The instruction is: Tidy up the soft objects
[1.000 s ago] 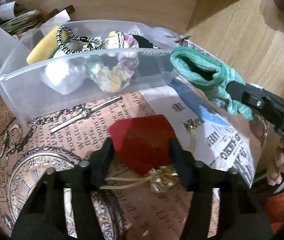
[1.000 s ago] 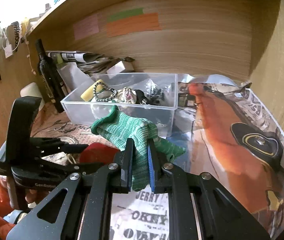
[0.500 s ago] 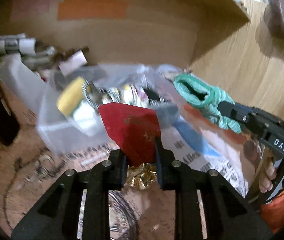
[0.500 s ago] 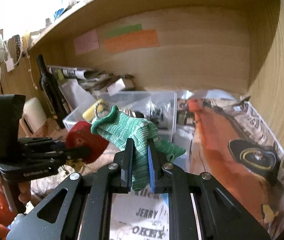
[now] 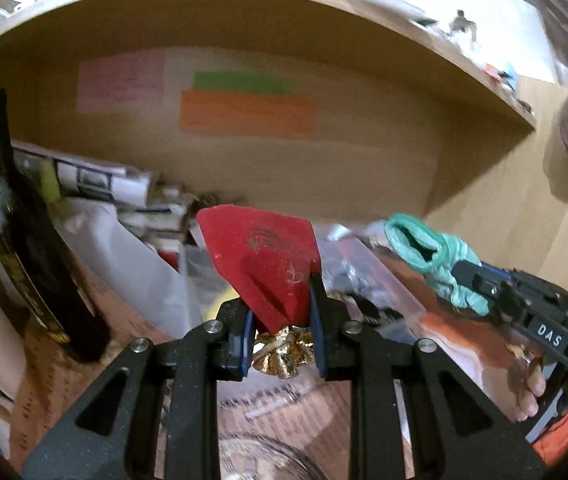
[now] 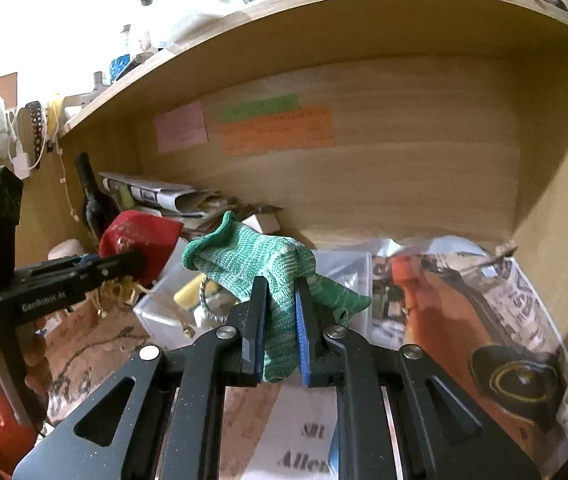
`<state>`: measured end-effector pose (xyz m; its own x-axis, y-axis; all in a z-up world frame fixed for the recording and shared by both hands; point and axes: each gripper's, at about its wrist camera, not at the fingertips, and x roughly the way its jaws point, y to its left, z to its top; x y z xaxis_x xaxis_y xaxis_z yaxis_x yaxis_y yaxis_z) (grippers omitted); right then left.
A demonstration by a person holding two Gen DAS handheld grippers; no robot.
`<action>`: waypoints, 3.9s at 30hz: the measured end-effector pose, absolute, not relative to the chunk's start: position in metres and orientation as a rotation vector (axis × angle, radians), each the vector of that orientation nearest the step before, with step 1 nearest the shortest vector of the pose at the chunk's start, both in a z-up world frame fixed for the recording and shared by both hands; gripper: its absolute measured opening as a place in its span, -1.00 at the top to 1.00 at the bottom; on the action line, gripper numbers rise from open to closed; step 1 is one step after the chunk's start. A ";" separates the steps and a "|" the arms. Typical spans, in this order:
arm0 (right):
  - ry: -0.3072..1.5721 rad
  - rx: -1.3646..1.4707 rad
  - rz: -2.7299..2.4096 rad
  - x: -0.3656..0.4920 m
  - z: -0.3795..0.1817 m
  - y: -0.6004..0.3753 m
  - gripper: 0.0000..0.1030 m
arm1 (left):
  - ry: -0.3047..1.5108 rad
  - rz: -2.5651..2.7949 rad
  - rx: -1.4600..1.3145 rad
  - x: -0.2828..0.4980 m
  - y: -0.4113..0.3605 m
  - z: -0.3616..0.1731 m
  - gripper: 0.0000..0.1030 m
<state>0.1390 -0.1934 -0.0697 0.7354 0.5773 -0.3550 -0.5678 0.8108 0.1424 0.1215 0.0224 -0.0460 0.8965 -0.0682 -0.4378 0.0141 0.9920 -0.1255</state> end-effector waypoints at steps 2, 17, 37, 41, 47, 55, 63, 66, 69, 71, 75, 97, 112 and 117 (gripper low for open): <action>0.394 0.016 0.621 0.145 -0.068 -0.188 0.77 | 0.451 -0.027 -0.119 0.128 0.028 -0.043 0.55; 0.500 -0.072 0.571 0.196 -0.094 -0.152 0.77 | 0.599 -0.067 -0.063 0.201 0.014 -0.074 0.55; 0.506 -0.084 0.545 0.207 -0.111 -0.147 -0.26 | 0.642 -0.031 -0.021 0.190 0.015 -0.085 -0.15; 0.483 -0.060 0.550 0.202 -0.102 -0.152 -0.26 | 0.590 -0.017 -0.020 0.175 0.018 -0.070 -0.15; 0.399 -0.037 0.582 0.176 -0.074 -0.163 -0.26 | 0.474 -0.031 -0.022 0.141 0.016 -0.039 -0.15; 0.241 -0.010 0.621 0.131 -0.033 -0.184 -0.27 | 0.317 -0.061 -0.046 0.096 0.013 -0.004 -0.26; 0.143 0.002 0.639 0.096 -0.015 -0.192 -0.41 | 0.201 -0.054 -0.035 0.058 0.008 0.013 -0.51; 0.137 0.008 0.642 0.091 -0.015 -0.192 -0.57 | 0.177 -0.046 -0.033 0.048 0.006 0.015 -0.70; 0.135 0.014 0.642 0.086 -0.015 -0.193 -0.60 | 0.164 -0.043 -0.035 0.041 0.004 0.015 -0.78; 0.137 0.014 0.640 0.083 -0.015 -0.194 -0.63 | 0.164 -0.046 -0.038 0.037 0.003 0.015 -0.80; 0.134 0.015 0.625 0.080 -0.017 -0.194 -0.79 | 0.162 -0.032 -0.039 0.034 0.002 0.012 -0.90; 0.114 0.026 0.618 0.074 -0.016 -0.201 -0.90 | 0.174 -0.028 -0.049 0.036 0.001 0.010 -1.00; 0.107 0.030 0.616 0.072 -0.017 -0.204 -0.95 | 0.173 -0.025 -0.049 0.037 -0.001 0.009 -1.00; 0.107 0.027 0.615 0.070 -0.016 -0.203 -0.95 | 0.174 -0.025 -0.047 0.037 -0.002 0.008 -1.00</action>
<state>0.0702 -0.2034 -0.0159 0.8114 0.5771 -0.0926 -0.5743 0.8166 0.0570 0.0368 -0.0016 0.0085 0.9846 -0.0292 -0.1724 0.0210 0.9986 -0.0493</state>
